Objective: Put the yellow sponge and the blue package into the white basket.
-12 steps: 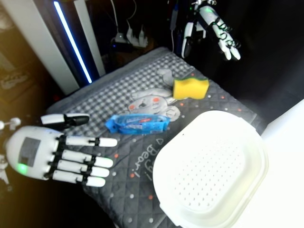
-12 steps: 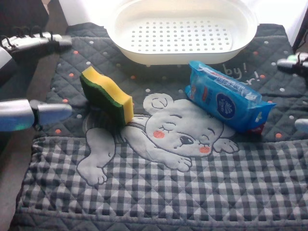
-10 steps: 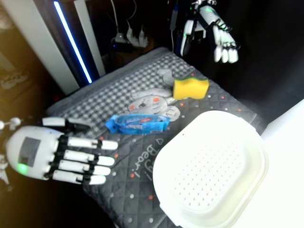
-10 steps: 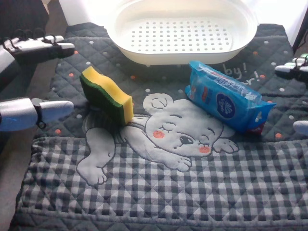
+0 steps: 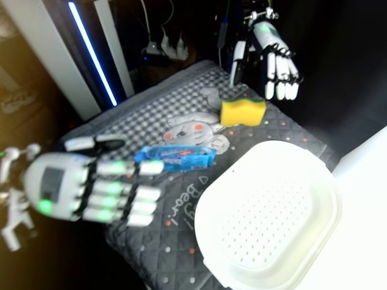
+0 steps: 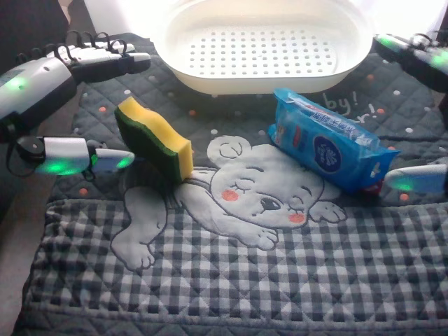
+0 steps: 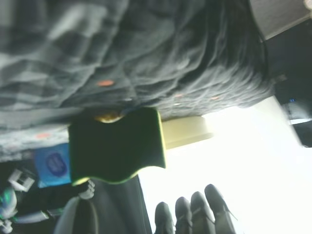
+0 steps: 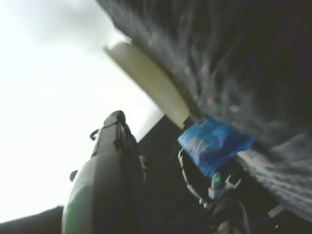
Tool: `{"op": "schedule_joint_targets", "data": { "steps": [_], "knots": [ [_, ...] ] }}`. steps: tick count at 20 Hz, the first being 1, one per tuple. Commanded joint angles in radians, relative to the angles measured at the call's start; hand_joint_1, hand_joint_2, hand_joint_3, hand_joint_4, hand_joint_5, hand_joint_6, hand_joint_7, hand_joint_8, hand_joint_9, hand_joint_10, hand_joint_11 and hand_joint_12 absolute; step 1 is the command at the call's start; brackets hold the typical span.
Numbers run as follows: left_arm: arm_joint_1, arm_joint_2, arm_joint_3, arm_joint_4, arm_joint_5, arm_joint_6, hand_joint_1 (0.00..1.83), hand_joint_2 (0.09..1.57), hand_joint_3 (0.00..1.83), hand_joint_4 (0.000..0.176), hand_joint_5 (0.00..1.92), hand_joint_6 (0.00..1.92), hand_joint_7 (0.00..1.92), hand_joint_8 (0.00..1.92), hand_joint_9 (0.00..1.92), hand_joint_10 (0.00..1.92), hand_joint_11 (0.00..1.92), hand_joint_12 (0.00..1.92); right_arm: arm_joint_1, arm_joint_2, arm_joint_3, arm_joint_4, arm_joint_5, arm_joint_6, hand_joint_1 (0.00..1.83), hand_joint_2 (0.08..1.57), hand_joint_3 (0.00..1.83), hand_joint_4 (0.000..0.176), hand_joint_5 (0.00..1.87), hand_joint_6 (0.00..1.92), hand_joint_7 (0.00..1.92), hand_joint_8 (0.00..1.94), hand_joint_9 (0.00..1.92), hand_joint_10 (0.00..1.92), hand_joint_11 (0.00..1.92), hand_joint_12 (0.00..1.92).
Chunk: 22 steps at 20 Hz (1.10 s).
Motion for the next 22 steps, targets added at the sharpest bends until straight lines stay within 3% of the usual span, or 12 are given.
{"op": "schedule_joint_targets", "data": {
  "steps": [1,3,7,8,10,12,13,14,18,19,20,22],
  "knots": [
    [-0.022,0.000,0.010,-0.010,-0.080,-0.004,1.05,0.95,0.00,0.046,0.29,0.00,0.17,0.00,0.09,0.00,0.00,0.26,0.014,-0.002,0.006,0.016,0.115,0.003,0.66,0.79,0.00,0.176,0.00,0.00,0.00,0.00,0.00,0.00,0.00,0.00],
    [-0.045,-0.012,0.023,0.016,-0.046,-0.004,1.07,0.92,0.00,0.096,0.21,0.00,0.09,0.00,0.01,0.00,0.00,0.18,0.032,-0.025,0.009,0.009,0.115,0.003,0.67,0.78,0.00,0.176,0.00,0.00,0.00,0.00,0.00,0.00,0.01,0.00],
    [-0.100,-0.042,0.058,0.075,0.050,-0.004,0.94,0.97,0.02,0.127,0.15,0.00,0.00,0.00,0.00,0.00,0.00,0.00,0.047,-0.079,0.030,0.009,0.094,0.004,0.68,0.85,0.01,0.176,0.00,0.00,0.00,0.00,0.00,0.00,0.07,0.04],
    [-0.120,-0.055,0.071,0.098,0.081,-0.004,0.99,1.01,0.01,0.074,0.30,0.01,0.00,0.00,0.00,0.00,0.00,0.00,0.051,-0.089,0.036,0.009,0.083,0.004,0.69,0.87,0.00,0.176,0.00,0.00,0.00,0.00,0.00,0.00,0.10,0.27],
    [-0.147,-0.075,0.092,0.133,0.127,-0.004,0.96,0.99,0.00,0.045,0.15,0.00,0.03,0.01,0.04,0.01,0.07,0.03,0.057,-0.106,0.048,0.009,0.061,0.004,0.77,0.88,0.00,0.176,0.00,0.00,0.00,0.00,0.00,0.00,0.00,0.16],
    [-0.181,-0.093,0.116,0.176,0.177,-0.004,1.03,0.96,0.00,0.128,0.05,0.00,0.00,0.00,0.02,0.00,0.03,0.02,0.063,-0.125,0.062,0.009,0.039,0.004,0.77,0.87,0.00,0.176,0.00,0.00,0.00,0.00,0.00,0.00,0.00,0.10],
    [-0.199,-0.102,0.127,0.201,0.207,-0.004,1.02,0.98,0.00,0.122,0.01,0.00,0.00,0.00,0.01,0.00,0.02,0.02,0.068,-0.136,0.070,0.010,0.034,0.004,0.78,0.87,0.00,0.176,0.00,0.00,0.00,0.00,0.00,0.00,0.00,0.07],
    [-0.215,-0.108,0.134,0.222,0.229,-0.004,1.00,1.00,0.01,0.004,0.05,0.01,0.00,0.00,0.02,0.00,0.03,0.02,0.074,-0.148,0.077,0.011,0.030,0.004,0.79,0.86,0.00,0.176,0.00,0.00,0.00,0.00,0.00,0.00,0.02,0.07],
    [-0.223,-0.113,0.151,0.236,0.275,-0.007,1.22,1.03,0.00,0.000,0.44,0.02,0.41,0.02,0.38,0.03,0.00,0.85,0.097,-0.200,0.109,0.030,0.018,0.004,0.76,0.85,0.00,0.176,0.00,0.00,0.00,0.00,0.00,0.00,0.01,0.08],
    [-0.223,-0.115,0.152,0.239,0.281,-0.008,1.26,1.00,0.00,0.000,0.47,0.01,0.43,0.01,0.40,0.02,0.00,0.83,0.098,-0.204,0.111,0.033,0.017,0.004,0.76,0.85,0.00,0.176,0.00,0.00,0.00,0.00,0.00,0.00,0.03,0.10],
    [-0.221,-0.116,0.152,0.245,0.293,-0.009,1.22,0.98,0.00,0.015,0.26,0.00,0.17,0.00,0.17,0.00,0.00,0.36,0.098,-0.209,0.116,0.034,0.014,0.004,0.78,0.86,0.00,0.176,0.00,0.00,0.04,0.00,0.04,0.00,0.00,0.40],
    [-0.216,-0.116,0.152,0.249,0.298,-0.017,1.24,0.99,0.00,0.018,0.21,0.00,0.12,0.00,0.12,0.00,0.00,0.27,0.098,-0.214,0.119,0.034,0.009,0.004,0.83,0.86,0.00,0.176,0.03,0.00,0.10,0.00,0.11,0.01,0.00,0.57]
  ]
}}
